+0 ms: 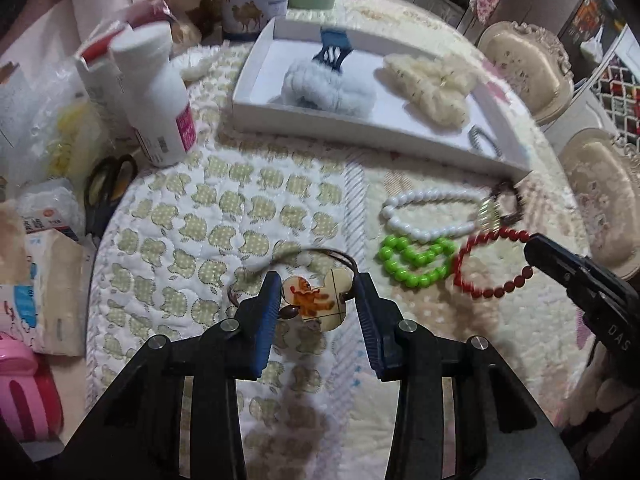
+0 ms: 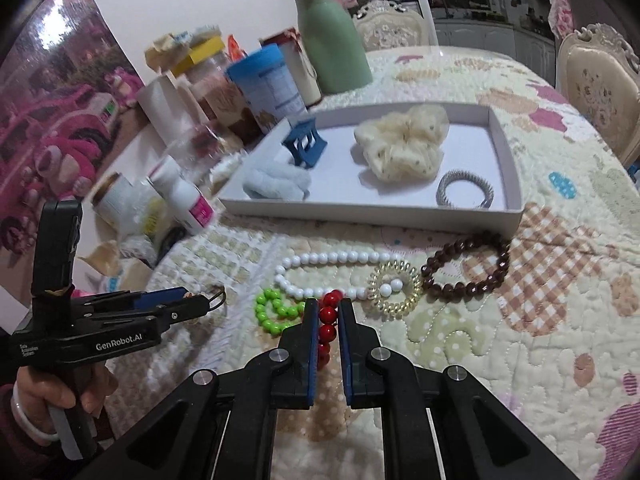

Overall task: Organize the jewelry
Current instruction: 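Grasp the red bead bracelet with the right gripper while the left gripper closes on the brown charm hair tie, then carry the red bracelet and charm hair tie into the white tray and open both grippers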

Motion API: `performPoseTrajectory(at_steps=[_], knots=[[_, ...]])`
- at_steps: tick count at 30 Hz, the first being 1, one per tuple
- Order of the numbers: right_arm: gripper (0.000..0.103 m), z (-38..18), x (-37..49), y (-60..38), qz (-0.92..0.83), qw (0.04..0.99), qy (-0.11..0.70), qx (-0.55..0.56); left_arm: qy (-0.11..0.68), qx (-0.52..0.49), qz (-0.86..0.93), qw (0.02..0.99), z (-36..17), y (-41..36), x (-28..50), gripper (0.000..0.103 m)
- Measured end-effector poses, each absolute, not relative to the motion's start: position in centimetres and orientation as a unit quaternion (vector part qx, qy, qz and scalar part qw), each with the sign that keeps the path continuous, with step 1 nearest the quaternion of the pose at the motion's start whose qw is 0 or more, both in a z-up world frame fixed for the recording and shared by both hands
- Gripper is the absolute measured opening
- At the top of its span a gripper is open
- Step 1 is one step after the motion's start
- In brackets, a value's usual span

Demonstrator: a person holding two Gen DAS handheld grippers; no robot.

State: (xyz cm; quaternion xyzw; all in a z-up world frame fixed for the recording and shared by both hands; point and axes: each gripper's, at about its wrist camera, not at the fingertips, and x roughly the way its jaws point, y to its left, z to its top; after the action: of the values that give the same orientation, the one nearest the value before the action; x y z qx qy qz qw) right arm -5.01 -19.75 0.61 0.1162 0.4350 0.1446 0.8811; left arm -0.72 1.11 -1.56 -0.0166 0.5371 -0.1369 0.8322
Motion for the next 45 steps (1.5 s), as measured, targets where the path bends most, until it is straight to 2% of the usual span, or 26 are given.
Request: performPoseTrajectory(at_steps=[16,28,45], knots=[[0.009,7.5,-4.3,-22.4,0.132,0.911,0.380,0.091,0.460,-0.003,-0.161,0.874,6.1,-1.9,2.1,0.037],[0.009,8.4,1.2,-24.1,0.107,0.913,0.388,0.072,0.445,0.034,-0.151,0.882,6.4,-4.9,7.8,0.037],[0.009,6.9,6.1,-22.3,0.113,0.902,0.411,0.071,0.464,0.032,-0.151,0.872,4.2,-7.2,12.9,0.037]])
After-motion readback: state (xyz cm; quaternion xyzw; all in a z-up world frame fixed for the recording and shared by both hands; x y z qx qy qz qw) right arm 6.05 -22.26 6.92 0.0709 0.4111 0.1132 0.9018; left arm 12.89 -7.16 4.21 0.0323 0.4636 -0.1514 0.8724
